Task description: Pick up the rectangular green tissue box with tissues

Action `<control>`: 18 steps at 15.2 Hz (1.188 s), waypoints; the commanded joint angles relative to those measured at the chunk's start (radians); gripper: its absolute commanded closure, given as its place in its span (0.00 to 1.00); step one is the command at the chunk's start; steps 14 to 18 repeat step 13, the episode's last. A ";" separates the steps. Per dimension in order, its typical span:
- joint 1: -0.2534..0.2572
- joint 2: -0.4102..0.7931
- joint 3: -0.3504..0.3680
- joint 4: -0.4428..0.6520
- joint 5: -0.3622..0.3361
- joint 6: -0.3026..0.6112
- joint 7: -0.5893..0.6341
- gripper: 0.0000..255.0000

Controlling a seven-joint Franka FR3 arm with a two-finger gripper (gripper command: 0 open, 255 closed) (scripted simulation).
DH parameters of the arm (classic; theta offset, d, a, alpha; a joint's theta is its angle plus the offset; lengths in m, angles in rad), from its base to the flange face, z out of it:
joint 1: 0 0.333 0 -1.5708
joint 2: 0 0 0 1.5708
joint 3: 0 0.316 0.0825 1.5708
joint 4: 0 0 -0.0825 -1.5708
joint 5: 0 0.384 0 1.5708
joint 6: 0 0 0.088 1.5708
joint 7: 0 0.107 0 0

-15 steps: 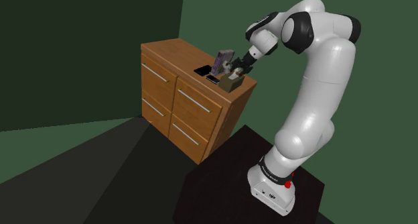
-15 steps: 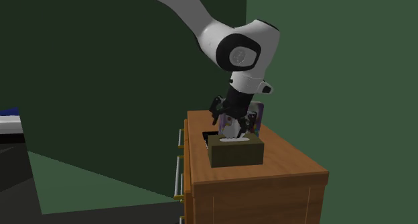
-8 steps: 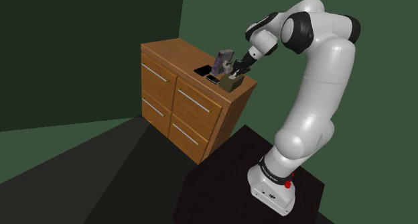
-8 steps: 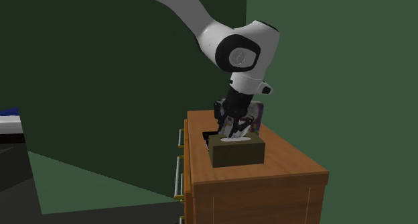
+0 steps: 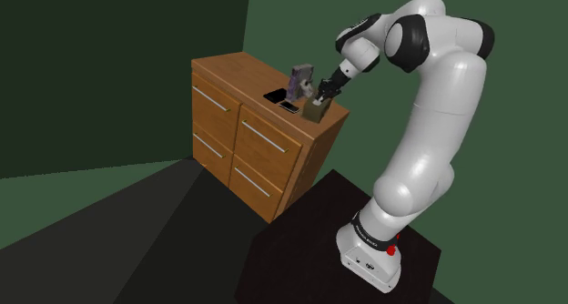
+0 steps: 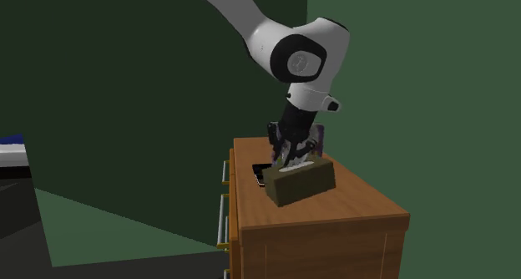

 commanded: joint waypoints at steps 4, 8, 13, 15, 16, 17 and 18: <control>0.009 -0.034 -0.012 0.024 -0.037 -0.043 0.039 1.00; 0.013 -0.059 -0.020 0.045 -0.065 -0.077 0.069 1.00; 0.016 -0.077 -0.026 0.064 -0.084 -0.106 0.092 1.00; 0.016 -0.077 -0.026 0.064 -0.084 -0.106 0.092 1.00; 0.016 -0.077 -0.026 0.064 -0.084 -0.106 0.092 1.00; 0.016 -0.077 -0.026 0.064 -0.084 -0.106 0.092 1.00; 0.016 -0.077 -0.026 0.064 -0.084 -0.106 0.092 1.00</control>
